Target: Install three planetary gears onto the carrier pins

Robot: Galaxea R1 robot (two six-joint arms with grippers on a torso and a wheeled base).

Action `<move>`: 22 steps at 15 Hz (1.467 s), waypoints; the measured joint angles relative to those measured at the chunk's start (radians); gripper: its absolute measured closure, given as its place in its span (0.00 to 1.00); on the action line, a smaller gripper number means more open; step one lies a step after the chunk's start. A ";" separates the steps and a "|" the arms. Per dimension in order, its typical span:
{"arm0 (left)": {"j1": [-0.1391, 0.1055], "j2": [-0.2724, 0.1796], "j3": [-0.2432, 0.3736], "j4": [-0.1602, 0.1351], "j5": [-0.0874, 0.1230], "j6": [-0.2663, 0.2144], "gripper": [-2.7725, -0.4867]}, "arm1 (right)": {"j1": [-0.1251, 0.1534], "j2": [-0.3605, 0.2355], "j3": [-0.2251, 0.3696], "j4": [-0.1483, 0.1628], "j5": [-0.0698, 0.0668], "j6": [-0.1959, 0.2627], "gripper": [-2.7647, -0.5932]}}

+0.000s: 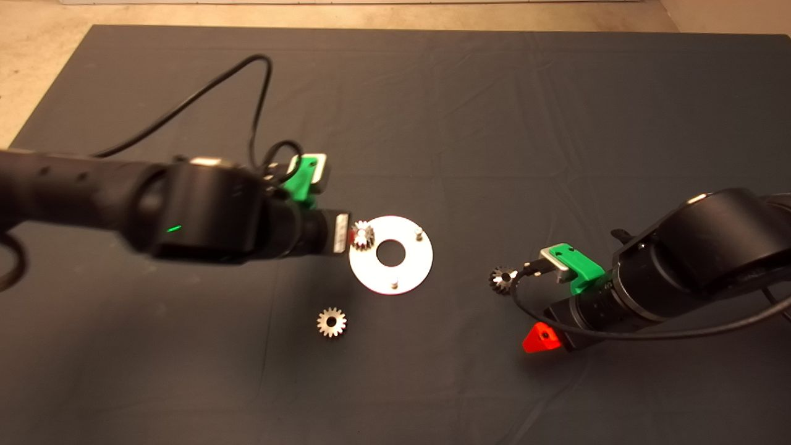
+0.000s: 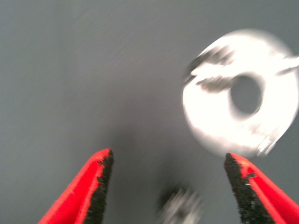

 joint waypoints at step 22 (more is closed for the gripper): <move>0.154 -0.075 0.115 -0.217 0.051 -0.050 0.39 | 0.056 0.211 -0.330 -0.040 0.004 -0.174 0.00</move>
